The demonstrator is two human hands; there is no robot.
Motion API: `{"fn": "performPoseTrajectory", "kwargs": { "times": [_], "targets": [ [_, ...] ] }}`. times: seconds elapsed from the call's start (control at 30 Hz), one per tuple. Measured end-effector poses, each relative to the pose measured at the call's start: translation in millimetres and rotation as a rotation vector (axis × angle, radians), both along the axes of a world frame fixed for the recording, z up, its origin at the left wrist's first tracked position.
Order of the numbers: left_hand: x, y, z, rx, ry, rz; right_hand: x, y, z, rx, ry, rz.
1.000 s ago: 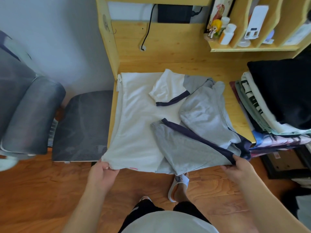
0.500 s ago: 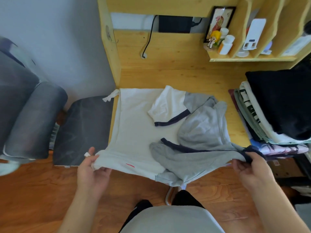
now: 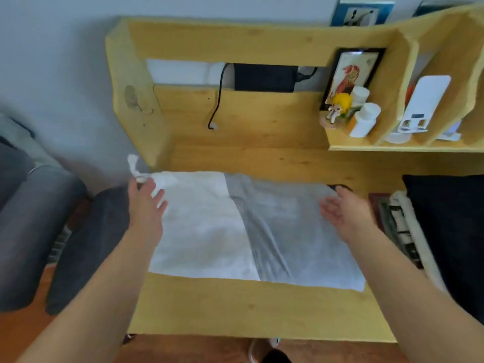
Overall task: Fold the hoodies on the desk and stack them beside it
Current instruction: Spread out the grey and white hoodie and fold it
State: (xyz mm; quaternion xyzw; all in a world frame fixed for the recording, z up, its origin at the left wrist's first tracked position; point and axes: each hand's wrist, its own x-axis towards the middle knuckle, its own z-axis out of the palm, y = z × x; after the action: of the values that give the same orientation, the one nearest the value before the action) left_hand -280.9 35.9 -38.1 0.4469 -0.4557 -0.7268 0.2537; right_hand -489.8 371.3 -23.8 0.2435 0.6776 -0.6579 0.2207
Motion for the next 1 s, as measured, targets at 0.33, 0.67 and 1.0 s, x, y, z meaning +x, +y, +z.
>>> {"fn": "performPoseTrajectory", "kwargs": {
  "times": [0.33,0.67,1.0],
  "targets": [
    [8.6,116.0,-137.6,-0.992,-1.056,-0.908,57.0,14.3,-129.2,1.197,0.646,1.081],
    [-6.0,102.5,-104.7,-1.136,-1.057,-1.009,20.8,34.0,-85.3,1.14,0.422,0.535],
    [-183.6,73.0,-79.0,-1.324,-0.811,-1.352,-15.9,62.7,-71.1,1.034,0.144,0.361]
  ]
}}
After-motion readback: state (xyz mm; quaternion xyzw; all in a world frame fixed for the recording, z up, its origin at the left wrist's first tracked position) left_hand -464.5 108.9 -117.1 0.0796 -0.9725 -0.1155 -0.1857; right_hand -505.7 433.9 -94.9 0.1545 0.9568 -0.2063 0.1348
